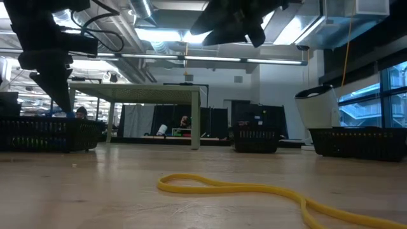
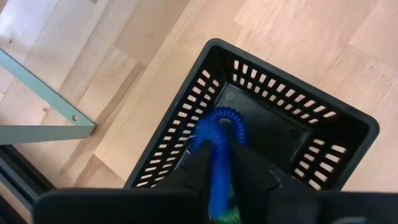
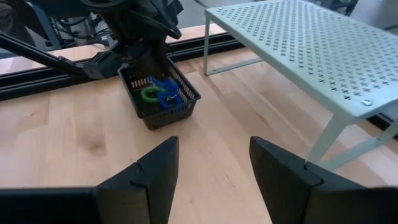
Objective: Pick & Place Office Desk Supplies
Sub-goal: Put the blue spring rubber band into the left black bin, then put the yellow rubber band into the top black bin
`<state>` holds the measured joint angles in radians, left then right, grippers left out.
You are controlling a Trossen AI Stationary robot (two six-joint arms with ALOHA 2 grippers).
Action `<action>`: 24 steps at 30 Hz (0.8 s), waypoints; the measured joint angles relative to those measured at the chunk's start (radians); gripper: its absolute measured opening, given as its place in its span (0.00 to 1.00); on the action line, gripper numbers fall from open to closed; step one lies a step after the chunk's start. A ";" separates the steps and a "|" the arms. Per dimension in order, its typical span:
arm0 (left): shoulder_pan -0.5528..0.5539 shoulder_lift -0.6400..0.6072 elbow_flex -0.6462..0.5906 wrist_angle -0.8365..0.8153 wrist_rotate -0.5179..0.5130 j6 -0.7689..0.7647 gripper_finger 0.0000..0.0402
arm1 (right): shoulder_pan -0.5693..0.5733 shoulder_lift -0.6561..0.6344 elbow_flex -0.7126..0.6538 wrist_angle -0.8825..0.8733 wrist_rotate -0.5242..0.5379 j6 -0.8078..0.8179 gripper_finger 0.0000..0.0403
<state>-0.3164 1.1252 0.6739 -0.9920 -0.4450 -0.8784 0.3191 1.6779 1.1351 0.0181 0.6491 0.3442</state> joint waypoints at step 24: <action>-0.001 0.000 0.245 -0.066 -0.002 0.167 0.37 | -0.013 0.000 0.000 -0.041 -0.538 0.014 0.49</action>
<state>-0.3171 1.1252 0.9190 -1.0581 -0.4465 -0.7114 0.3062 1.6779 1.1351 -0.0229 0.1109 0.3583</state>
